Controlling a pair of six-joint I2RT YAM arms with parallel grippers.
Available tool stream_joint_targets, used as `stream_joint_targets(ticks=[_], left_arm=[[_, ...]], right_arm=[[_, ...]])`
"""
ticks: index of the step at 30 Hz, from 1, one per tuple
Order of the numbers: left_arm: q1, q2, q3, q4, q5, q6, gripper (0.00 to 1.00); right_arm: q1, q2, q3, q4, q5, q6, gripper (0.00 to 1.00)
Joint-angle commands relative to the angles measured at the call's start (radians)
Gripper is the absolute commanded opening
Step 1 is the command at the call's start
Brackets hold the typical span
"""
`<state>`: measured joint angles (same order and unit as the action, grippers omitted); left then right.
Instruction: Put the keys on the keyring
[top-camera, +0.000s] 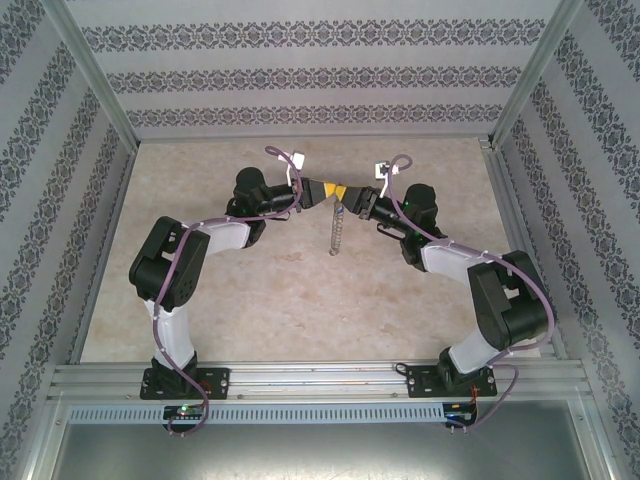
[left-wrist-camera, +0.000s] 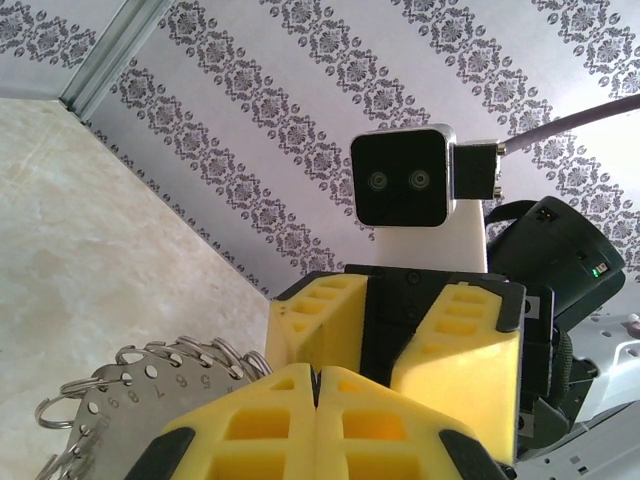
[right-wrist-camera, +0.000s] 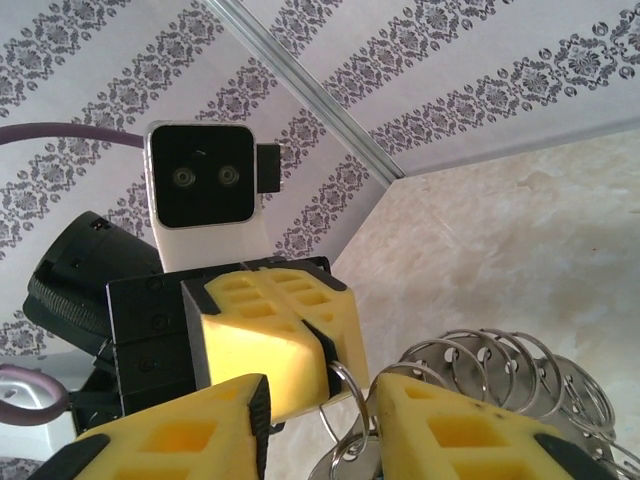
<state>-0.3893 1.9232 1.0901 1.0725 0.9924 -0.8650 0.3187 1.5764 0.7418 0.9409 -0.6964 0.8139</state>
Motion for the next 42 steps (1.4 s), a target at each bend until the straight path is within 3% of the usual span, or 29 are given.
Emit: stream_joint_targets(ticks=[1, 12, 15, 19, 24, 35, 42], left_arm=[[-0.01, -0.015, 0.002, 0.083, 0.0, -0.002, 0.0], [-0.01, -0.013, 0.007, 0.077, -0.001, 0.001, 0.0], [-0.01, -0.011, 0.017, 0.065, 0.008, 0.002, 0.02], [-0.004, -0.015, 0.041, 0.039, 0.033, 0.011, 0.21], [0.013, -0.032, 0.078, -0.028, 0.054, 0.033, 0.31], [0.056, -0.073, 0.139, -0.239, 0.093, 0.12, 0.35], [0.059, -0.111, 0.237, -0.647, 0.117, 0.357, 0.37]], right_arm=[[0.01, 0.017, 0.031, 0.071, -0.007, 0.019, 0.34], [-0.002, 0.04, 0.033, 0.091, -0.021, 0.034, 0.0], [-0.021, 0.053, 0.043, 0.091, -0.04, 0.035, 0.0], [-0.055, 0.077, 0.076, 0.081, -0.103, 0.021, 0.0], [-0.088, 0.109, 0.138, 0.045, -0.234, -0.019, 0.0], [-0.121, 0.167, 0.257, -0.049, -0.4, -0.114, 0.0], [-0.128, 0.174, 0.273, -0.066, -0.444, -0.125, 0.0]])
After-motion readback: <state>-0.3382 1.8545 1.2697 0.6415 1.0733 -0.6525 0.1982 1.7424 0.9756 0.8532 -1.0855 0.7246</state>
